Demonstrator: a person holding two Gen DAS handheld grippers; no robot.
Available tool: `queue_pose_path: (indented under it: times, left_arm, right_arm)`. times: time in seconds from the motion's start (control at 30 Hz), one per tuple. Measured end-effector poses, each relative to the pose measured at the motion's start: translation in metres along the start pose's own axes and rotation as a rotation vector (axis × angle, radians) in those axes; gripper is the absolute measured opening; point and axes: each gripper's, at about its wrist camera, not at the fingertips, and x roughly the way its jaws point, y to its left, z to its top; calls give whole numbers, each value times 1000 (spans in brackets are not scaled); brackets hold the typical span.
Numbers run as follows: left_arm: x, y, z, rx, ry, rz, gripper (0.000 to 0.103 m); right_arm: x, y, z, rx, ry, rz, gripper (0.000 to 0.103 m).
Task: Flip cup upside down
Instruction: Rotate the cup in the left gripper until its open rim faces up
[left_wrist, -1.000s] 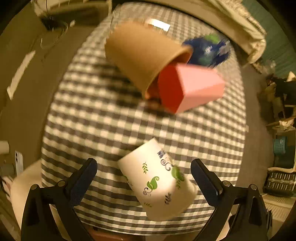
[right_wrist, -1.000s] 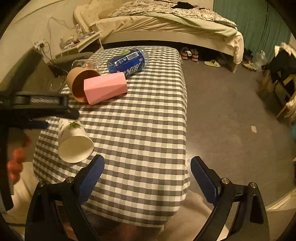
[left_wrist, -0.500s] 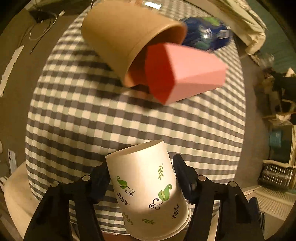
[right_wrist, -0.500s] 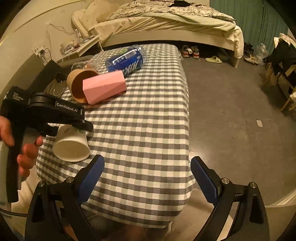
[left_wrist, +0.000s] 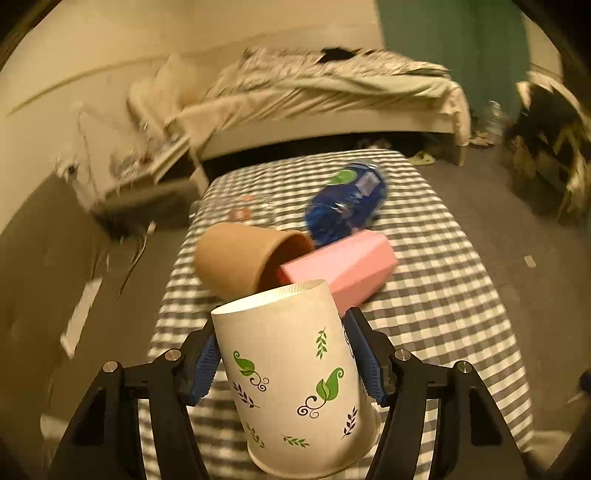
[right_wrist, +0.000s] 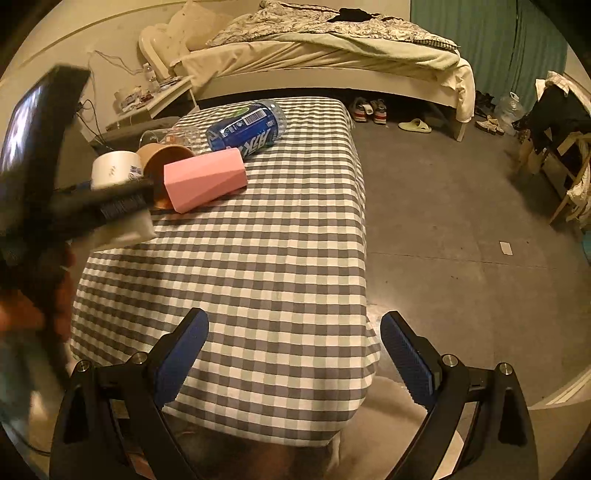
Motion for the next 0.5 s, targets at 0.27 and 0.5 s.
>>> queue_pose_path:
  times: [0.27,0.5]
  left_arm:
    - [14,-12,-27,-26,-52,-62,66]
    - [-2,-17,-49,9,-51,-100,65]
  right_arm:
    - [11,-4,0,-8,25,-33,95]
    - [17,-2,2,-12,30,-40,95]
